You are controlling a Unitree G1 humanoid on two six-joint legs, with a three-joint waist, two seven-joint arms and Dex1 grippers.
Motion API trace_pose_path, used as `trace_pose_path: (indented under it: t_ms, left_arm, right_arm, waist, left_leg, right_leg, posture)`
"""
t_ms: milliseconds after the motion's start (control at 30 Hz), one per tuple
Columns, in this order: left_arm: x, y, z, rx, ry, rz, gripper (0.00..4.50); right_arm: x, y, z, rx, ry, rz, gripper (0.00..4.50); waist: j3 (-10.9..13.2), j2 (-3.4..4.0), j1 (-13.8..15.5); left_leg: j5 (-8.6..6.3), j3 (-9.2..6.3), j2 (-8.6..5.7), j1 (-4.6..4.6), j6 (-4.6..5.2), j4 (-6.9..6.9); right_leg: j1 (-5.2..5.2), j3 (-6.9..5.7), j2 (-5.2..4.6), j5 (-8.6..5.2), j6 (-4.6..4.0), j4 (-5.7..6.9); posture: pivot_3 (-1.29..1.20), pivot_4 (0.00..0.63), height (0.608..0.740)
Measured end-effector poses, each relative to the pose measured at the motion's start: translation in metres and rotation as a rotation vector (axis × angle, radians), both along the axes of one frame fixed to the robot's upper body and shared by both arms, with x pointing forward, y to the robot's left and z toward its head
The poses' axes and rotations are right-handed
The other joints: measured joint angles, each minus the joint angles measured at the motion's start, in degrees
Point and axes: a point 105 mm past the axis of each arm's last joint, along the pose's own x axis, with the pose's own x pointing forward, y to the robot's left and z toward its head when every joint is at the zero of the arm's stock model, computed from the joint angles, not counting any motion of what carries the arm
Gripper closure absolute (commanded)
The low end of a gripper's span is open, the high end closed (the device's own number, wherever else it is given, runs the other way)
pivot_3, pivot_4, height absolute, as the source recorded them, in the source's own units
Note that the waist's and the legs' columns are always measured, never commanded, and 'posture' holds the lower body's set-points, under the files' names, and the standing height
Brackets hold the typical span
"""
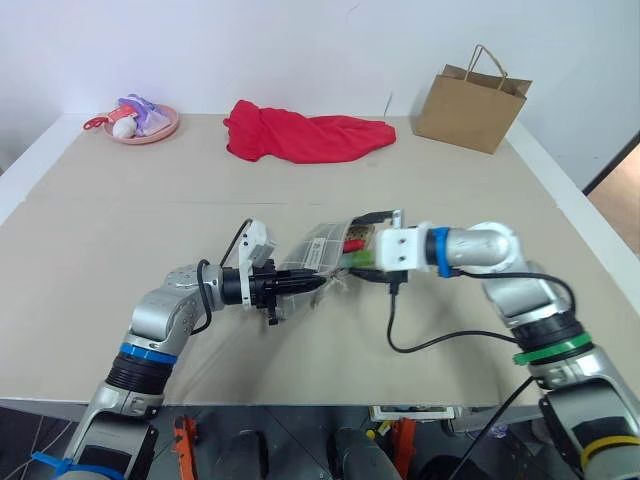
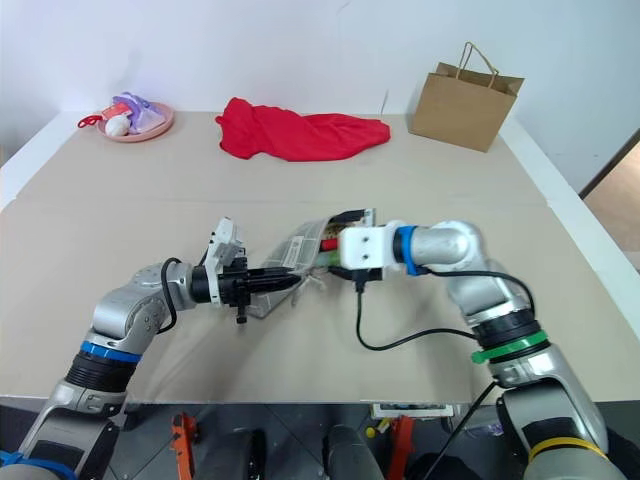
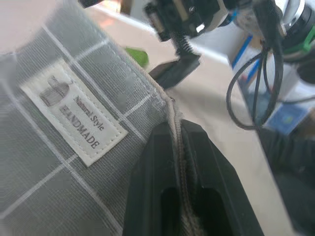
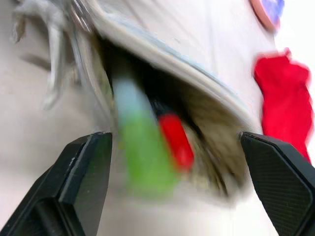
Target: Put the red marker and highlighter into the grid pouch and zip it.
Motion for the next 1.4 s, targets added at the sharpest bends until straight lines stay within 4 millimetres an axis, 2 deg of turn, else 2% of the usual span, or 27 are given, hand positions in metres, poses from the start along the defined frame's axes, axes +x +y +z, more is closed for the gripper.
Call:
trace_pose_path:
  t_ms: [100, 167, 233, 333, 433, 567, 600, 633, 700, 767, 867, 933, 967, 1100, 1200, 1233, 1300, 1333, 1400]
  left_arm:
    - [0.002, 0.002, 0.002, -0.014, 0.006, 0.017, 4.5]
    - [0.002, 0.002, 0.001, -0.013, 0.017, 0.018, 4.5]
    - [0.002, 0.001, 0.001, -0.017, 0.022, 0.015, 4.5]
    - [0.001, 0.0, 0.002, -0.033, 0.028, 0.011, 4.5]
    - [0.002, 0.002, 0.003, -0.042, 0.029, 0.015, 4.5]
    - [0.003, 0.003, 0.002, -0.046, 0.039, 0.021, 4.5]
    - [0.003, 0.004, 0.001, -0.046, 0.04, 0.023, 4.5]
    - [0.004, 0.004, 0.0, -0.046, 0.044, 0.026, 4.5]
    - [0.004, 0.004, 0.0, -0.046, 0.045, 0.027, 4.5]
    - [0.005, 0.004, -0.001, -0.046, 0.046, 0.029, 4.5]
    - [0.005, 0.004, -0.001, -0.046, 0.046, 0.029, 4.5]
    - [0.005, 0.004, -0.001, -0.044, 0.045, 0.031, 4.5]
    - [0.005, 0.004, -0.002, -0.045, 0.046, 0.032, 4.5]
    - [0.005, 0.003, -0.001, -0.048, 0.046, 0.033, 4.5]
    - [0.006, 0.003, -0.001, -0.047, 0.046, 0.036, 4.5]
    - [0.006, 0.003, -0.002, -0.047, 0.047, 0.038, 4.5]
    - [0.006, 0.003, -0.002, -0.047, 0.047, 0.039, 4.5]
    - [0.006, 0.003, -0.002, -0.047, 0.047, 0.039, 4.5]
    - [0.006, 0.003, -0.002, -0.047, 0.048, 0.039, 4.5]
  right_arm:
    - [-0.003, -0.02, 0.023, 0.078, 0.026, -0.057, 0.04]
    - [-0.003, -0.04, 0.044, 0.182, 0.018, -0.131, 0.04]
    - [-0.002, -0.047, 0.05, 0.243, 0.033, -0.163, 0.04]
    - [-0.006, -0.051, 0.046, 0.299, 0.092, -0.188, 0.04]
    - [-0.024, -0.04, 0.028, 0.333, 0.235, -0.156, 0.04]
    - [-0.061, -0.018, -0.004, 0.362, 0.491, -0.105, 0.04]
    - [-0.063, -0.016, -0.007, 0.367, 0.511, -0.103, 0.04]
    - [-0.071, -0.005, -0.025, 0.421, 0.629, -0.119, 0.04]
    - [-0.073, -0.002, -0.028, 0.429, 0.653, -0.117, 0.04]
    - [-0.063, 0.03, -0.045, 0.524, 0.727, -0.161, 0.04]
    - [-0.061, 0.03, -0.045, 0.526, 0.727, -0.181, 0.04]
    - [-0.052, 0.037, -0.041, 0.545, 0.712, -0.198, 0.04]
    - [-0.05, 0.048, -0.042, 0.538, 0.711, -0.185, 0.04]
    - [-0.047, 0.054, -0.048, 0.533, 0.729, -0.193, 0.04]
    - [-0.045, 0.055, -0.045, 0.533, 0.716, -0.191, 0.04]
    - [-0.043, 0.055, -0.043, 0.533, 0.71, -0.193, 0.61]
    - [-0.041, 0.054, -0.044, 0.537, 0.708, -0.201, 1.27]
    - [-0.04, 0.054, -0.045, 0.542, 0.71, -0.204, 1.93]
    - [-0.039, 0.054, -0.045, 0.545, 0.71, -0.204, 2.86]
  waist:
    - [0.0, 0.0, 0.0]
    - [0.0, 0.0, -0.08]
    - [0.0, 0.0, -0.2]
    - [0.0, 0.0, -0.13]
    - [0.0, 0.0, -0.05]
    - [-0.01, -0.02, -0.02]
    - [-0.01, -0.02, -0.02]
    - [-0.01, -0.02, -0.14]
    - [-0.01, -0.01, -0.15]
    - [-0.03, -0.07, -0.25]
    - [-0.03, -0.07, -0.21]
    - [-0.03, -0.07, -0.19]
    - [-0.04, -0.07, -0.16]
    - [-0.03, -0.07, -0.11]
    - [-0.04, -0.07, -0.12]
    - [-0.04, -0.07, -0.12]
    - [-0.04, -0.07, -0.12]
    - [-0.04, -0.07, -0.12]
    - [-0.04, -0.07, -0.12]
  left_leg:
    - [0.0, -0.01, 0.01, 0.02, 0.0, 0.0]
    - [0.0, 0.01, 0.03, 0.05, 0.0, 0.0]
    - [0.0, 0.02, 0.04, 0.08, 0.0, -0.01]
    - [0.0, -0.01, 0.05, 0.08, 0.0, -0.02]
    - [0.0, -0.03, 0.03, 0.05, 0.01, -0.05]
    - [-0.02, -0.08, 0.01, 0.01, 0.01, -0.02]
    - [-0.02, -0.08, 0.02, 0.02, 0.01, -0.01]
    - [0.0, -0.08, 0.03, 0.06, 0.02, 0.02]
    - [0.0, -0.07, 0.04, 0.07, 0.02, 0.06]
    - [0.1, -0.01, 0.06, 0.15, 0.08, 0.04]
    - [0.1, 0.0, 0.04, 0.12, 0.08, 0.04]
    - [0.1, -0.01, 0.04, 0.08, 0.08, 0.03]
    - [0.09, -0.03, 0.04, 0.01, 0.07, 0.01]
    - [0.08, -0.05, 0.02, -0.08, 0.08, -0.02]
    - [0.08, -0.04, 0.02, -0.08, 0.08, -0.01]
    - [0.08, -0.04, 0.02, -0.07, 0.08, 0.0]
    - [0.08, -0.05, 0.03, -0.07, 0.08, 0.0]
    - [0.08, -0.05, 0.03, -0.06, 0.08, 0.0]
    - [0.08, -0.05, 0.03, -0.07, 0.08, 0.0]
  right_leg:
    - [0.01, -0.01, 0.02, 0.0, -0.01, 0.0]
    - [0.02, 0.0, 0.04, 0.01, -0.02, 0.0]
    - [0.03, 0.03, 0.05, 0.02, -0.03, 0.0]
    - [0.03, -0.01, 0.07, 0.01, -0.02, 0.01]
    - [0.02, 0.0, 0.06, -0.02, 0.01, 0.01]
    - [0.04, -0.04, 0.03, -0.06, 0.08, -0.01]
    - [0.04, -0.03, 0.02, -0.08, 0.12, -0.01]
    - [0.03, 0.07, 0.04, -0.15, 0.41, -0.01]
    - [0.04, 0.07, 0.05, -0.13, 0.42, 0.0]
    - [0.05, 0.08, 0.1, -0.02, 0.37, 0.01]
    - [0.05, 0.07, 0.09, -0.03, 0.39, 0.01]
    - [0.03, 0.08, 0.07, -0.05, 0.42, -0.01]
    - [0.0, 0.03, 0.08, -0.1, 0.42, -0.02]
    - [-0.08, 0.01, 0.06, -0.11, 0.38, -0.02]
    - [-0.08, 0.01, 0.06, -0.1, 0.4, -0.02]
    - [-0.08, 0.01, 0.06, -0.1, 0.41, -0.02]
    - [-0.07, -0.01, 0.06, -0.1, 0.41, -0.02]
    - [-0.07, 0.0, 0.07, -0.09, 0.4, -0.02]
    - [-0.08, 0.0, 0.07, -0.1, 0.4, -0.02]
  posture:
    - [0.0, 0.15, 0.74]
    - [0.0, 0.15, 0.74]
    - [0.0, 0.15, 0.74]
    - [0.0, 0.15, 0.74]
    - [0.0, 0.15, 0.74]
    - [0.0, 0.15, 0.74]
    - [0.0, 0.15, 0.74]
    - [0.0, 0.15, 0.74]
    - [0.0, 0.15, 0.74]
    - [0.0, 0.15, 0.74]
    - [0.0, 0.15, 0.74]
    - [0.0, 0.15, 0.74]
    - [0.0, 0.15, 0.74]
    - [0.0, 0.15, 0.74]
    - [0.0, 0.15, 0.74]
    - [0.0, 0.15, 0.74]
    - [0.0, 0.15, 0.74]
    - [0.0, 0.15, 0.74]
    - [0.0, 0.15, 0.74]
